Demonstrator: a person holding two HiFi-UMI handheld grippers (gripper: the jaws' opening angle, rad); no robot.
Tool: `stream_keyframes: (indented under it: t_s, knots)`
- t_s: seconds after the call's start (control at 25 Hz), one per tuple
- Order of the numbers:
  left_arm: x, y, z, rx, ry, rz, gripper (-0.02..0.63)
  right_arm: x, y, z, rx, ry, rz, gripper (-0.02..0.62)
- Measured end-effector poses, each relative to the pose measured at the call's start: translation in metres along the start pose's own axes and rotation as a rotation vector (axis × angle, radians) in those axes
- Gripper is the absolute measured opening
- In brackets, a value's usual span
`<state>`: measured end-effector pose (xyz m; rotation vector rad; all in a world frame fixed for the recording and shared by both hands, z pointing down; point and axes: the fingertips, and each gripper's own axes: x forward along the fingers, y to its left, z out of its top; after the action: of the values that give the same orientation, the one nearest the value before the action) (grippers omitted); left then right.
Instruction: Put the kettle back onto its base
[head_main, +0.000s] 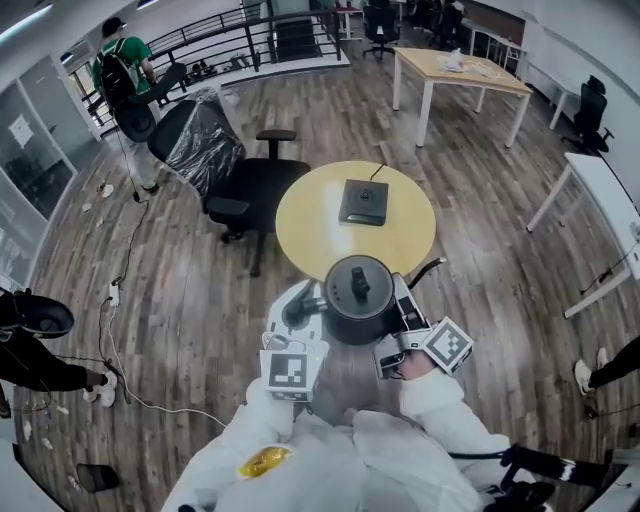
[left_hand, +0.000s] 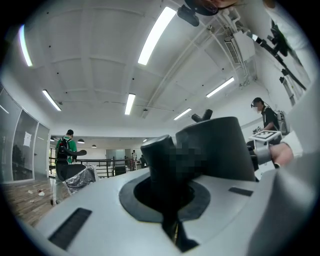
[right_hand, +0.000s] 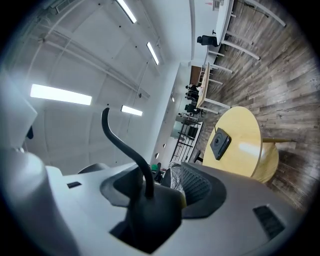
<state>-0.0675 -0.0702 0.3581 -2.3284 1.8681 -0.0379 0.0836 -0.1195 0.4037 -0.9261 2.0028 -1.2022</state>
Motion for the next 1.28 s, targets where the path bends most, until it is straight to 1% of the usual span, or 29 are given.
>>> stream_keyframes:
  t_s: [0.28,0.4,0.56,0.64,0.8,1.0,1.12,1.28]
  knots:
    - [0.074,0.020,-0.029,-0.006,0.019,-0.019,0.000,0.056,-0.041,0.021,0.026,-0.008,-0.036,0.239]
    - [0.111,0.027,-0.038,-0.008,0.016,-0.045,0.000,0.084,-0.058,0.036,0.028,-0.028,-0.047,0.239]
    - [0.163,0.038,-0.037,-0.007,-0.002,-0.098,0.000,0.125,-0.076,0.059,0.034,-0.058,-0.071,0.239]
    - [0.192,0.047,-0.035,-0.001,-0.005,-0.119,0.000,0.152,-0.083,0.072,0.031,-0.073,-0.068,0.239]
    - [0.253,0.076,-0.045,0.013,-0.020,-0.138,0.000,0.210,-0.096,0.091,0.035,-0.099,-0.064,0.239]
    - [0.310,0.100,-0.037,0.020,-0.059,-0.165,0.000,0.265,-0.104,0.114,0.010,-0.117,-0.045,0.239]
    - [0.336,0.108,-0.036,0.021,-0.077,-0.163,0.000,0.290,-0.110,0.126,0.008,-0.120,-0.024,0.239]
    - [0.363,0.117,-0.055,-0.038,-0.037,-0.134,0.000,0.314,-0.128,0.136,-0.032,-0.083,-0.038,0.239]
